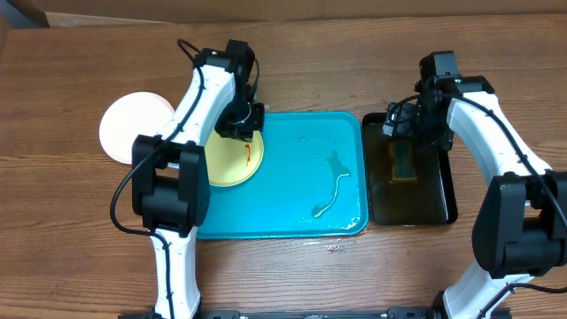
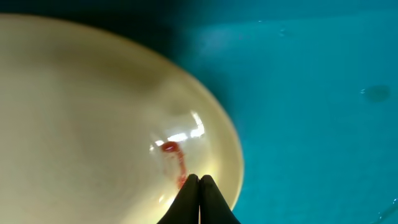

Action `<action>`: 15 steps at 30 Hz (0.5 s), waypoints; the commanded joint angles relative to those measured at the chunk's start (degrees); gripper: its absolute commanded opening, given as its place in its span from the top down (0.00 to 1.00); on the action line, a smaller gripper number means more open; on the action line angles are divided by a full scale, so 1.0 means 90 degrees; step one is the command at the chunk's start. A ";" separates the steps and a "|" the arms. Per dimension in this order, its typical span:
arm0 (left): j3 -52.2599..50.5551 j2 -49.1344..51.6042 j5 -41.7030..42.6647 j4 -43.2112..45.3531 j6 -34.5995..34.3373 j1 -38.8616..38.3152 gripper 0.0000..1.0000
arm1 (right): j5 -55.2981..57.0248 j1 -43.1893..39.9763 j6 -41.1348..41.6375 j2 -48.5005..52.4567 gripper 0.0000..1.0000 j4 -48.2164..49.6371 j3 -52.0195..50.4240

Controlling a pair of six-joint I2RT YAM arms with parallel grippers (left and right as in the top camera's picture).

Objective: Clean dirty plates on tray and stack at the side
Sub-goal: 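Pull the yellow plate right onto the blue tray with the left gripper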

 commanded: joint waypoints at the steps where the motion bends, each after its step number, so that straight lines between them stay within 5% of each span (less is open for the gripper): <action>1: -0.0260 -0.0044 -0.0170 0.0170 -0.0323 -0.0272 0.96 | -0.0039 -0.0002 0.0010 -0.0136 0.00 0.0032 0.0131; 15: -0.0442 -0.0044 -0.0330 0.0126 -0.0663 -0.0435 0.92 | -0.0039 -0.0002 0.0007 -0.0136 0.00 0.0032 0.0131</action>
